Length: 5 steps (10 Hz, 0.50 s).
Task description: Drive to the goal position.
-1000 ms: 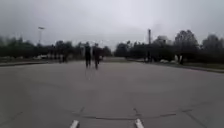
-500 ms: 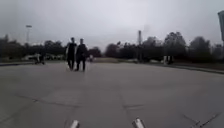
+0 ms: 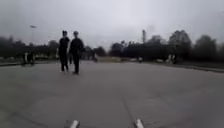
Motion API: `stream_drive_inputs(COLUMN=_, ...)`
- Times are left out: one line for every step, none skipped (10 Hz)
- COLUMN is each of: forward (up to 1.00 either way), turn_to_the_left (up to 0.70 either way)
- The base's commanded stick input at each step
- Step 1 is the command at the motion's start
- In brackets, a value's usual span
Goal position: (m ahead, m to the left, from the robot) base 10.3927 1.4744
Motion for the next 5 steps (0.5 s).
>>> stream_drive_inputs(forward=1.00, turn_to_the_left=0.00)
stream_drive_inputs(forward=1.00, turn_to_the_left=-0.22)
stream_drive_inputs(forward=1.00, turn_to_the_left=-0.36)
stream_drive_inputs(forward=1.00, turn_to_the_left=-0.39)
stream_drive_inputs(forward=1.00, turn_to_the_left=-0.39)
